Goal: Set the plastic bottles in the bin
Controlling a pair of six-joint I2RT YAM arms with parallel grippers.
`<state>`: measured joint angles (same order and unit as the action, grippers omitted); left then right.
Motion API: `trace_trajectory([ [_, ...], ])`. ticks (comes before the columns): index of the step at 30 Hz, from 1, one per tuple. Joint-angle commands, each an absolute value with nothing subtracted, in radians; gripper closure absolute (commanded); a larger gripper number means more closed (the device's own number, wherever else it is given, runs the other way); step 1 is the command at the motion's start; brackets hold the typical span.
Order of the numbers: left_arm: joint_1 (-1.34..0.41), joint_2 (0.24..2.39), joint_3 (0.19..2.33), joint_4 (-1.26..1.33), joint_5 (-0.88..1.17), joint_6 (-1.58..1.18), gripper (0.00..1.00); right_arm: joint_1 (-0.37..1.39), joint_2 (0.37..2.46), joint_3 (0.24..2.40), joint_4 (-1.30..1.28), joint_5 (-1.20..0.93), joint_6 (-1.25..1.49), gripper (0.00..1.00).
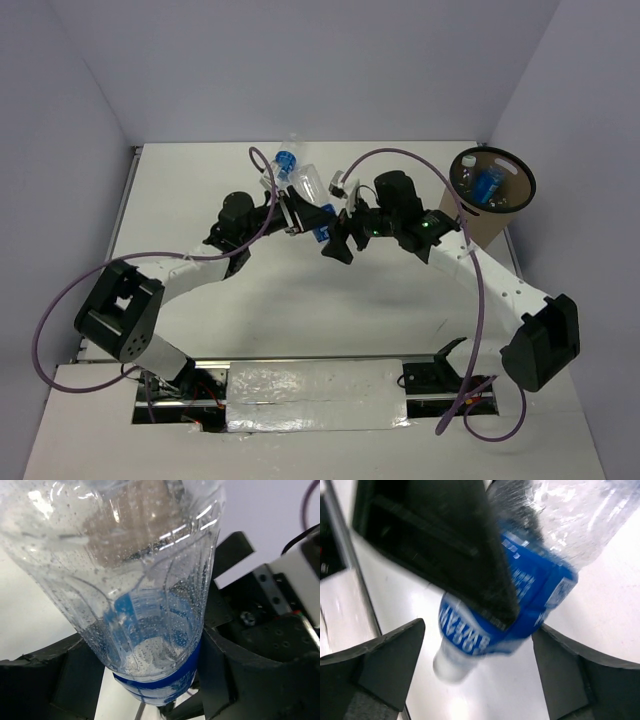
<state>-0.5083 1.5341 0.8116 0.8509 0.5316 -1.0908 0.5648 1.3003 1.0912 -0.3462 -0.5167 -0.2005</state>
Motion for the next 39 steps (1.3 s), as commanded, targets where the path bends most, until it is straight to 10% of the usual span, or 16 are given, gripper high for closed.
trace_trajectory([
  [1, -0.506, 1.435, 0.821, 0.767, 0.537, -0.967, 0.77, 0.536, 1.214, 1.161, -0.513, -0.627, -0.424, 0.05],
  [8, -0.506, 1.325, 0.804, 0.552, 0.526, -0.764, 0.85, 0.446, 1.163, 1.219, -0.623, -0.709, -0.494, 0.02],
  [20, -0.529, 1.217, 0.719, 0.509, 0.554, -0.709, 0.84, 0.486, 1.445, 1.521, -0.445, -0.644, 0.219, 0.01],
  [39, -0.565, 1.223, 0.735, 0.535, 0.561, -0.730, 0.81, 0.577, 1.595, 1.623, -0.425, -0.620, 0.278, 0.13],
])
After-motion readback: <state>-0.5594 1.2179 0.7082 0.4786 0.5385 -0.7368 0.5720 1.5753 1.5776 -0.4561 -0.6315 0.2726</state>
